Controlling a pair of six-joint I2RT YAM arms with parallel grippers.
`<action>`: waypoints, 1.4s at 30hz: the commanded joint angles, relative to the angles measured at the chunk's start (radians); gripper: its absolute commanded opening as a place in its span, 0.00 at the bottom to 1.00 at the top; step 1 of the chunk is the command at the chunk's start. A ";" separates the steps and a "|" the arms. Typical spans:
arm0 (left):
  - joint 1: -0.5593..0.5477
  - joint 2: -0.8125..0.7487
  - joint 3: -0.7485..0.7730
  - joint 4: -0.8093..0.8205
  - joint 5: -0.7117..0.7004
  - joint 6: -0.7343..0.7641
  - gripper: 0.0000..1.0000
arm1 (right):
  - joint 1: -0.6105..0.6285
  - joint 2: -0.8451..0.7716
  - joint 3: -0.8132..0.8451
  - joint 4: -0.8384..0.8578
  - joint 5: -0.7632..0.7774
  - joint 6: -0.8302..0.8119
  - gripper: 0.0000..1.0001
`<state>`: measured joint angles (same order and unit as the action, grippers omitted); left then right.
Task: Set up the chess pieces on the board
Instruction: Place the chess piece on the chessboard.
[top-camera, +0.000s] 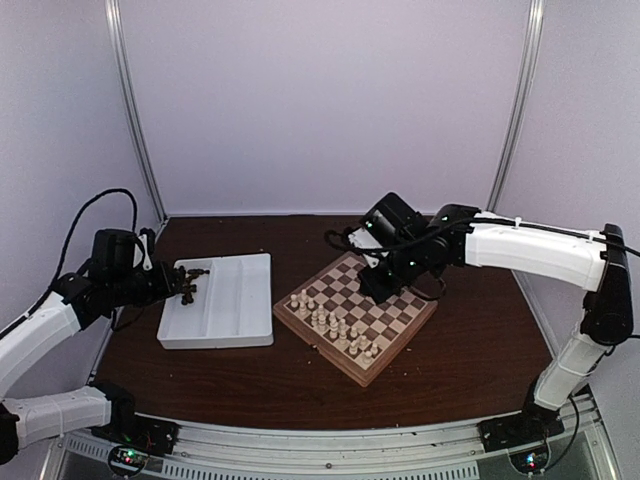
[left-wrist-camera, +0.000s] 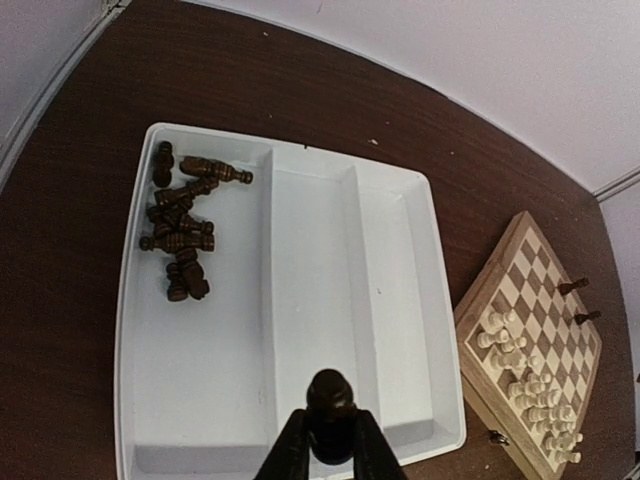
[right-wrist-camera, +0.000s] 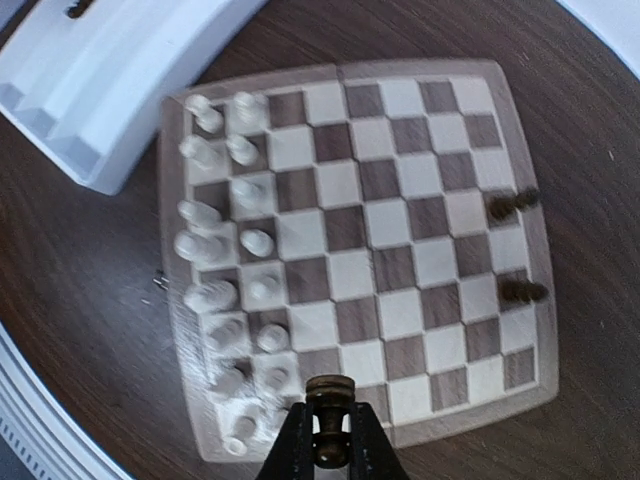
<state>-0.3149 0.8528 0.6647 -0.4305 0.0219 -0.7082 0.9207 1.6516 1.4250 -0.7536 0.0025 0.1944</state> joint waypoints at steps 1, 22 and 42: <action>0.008 0.043 0.025 0.015 -0.111 0.125 0.16 | -0.098 -0.068 -0.049 -0.188 0.023 0.016 0.04; 0.010 0.130 -0.017 0.102 -0.183 0.187 0.16 | -0.297 0.193 -0.005 -0.252 -0.085 -0.073 0.06; 0.010 0.137 -0.017 0.111 -0.172 0.171 0.16 | -0.337 0.273 0.042 -0.292 -0.013 -0.102 0.07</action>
<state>-0.3130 0.9836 0.6590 -0.3668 -0.1528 -0.5396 0.5938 1.9099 1.4361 -1.0321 -0.0387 0.1028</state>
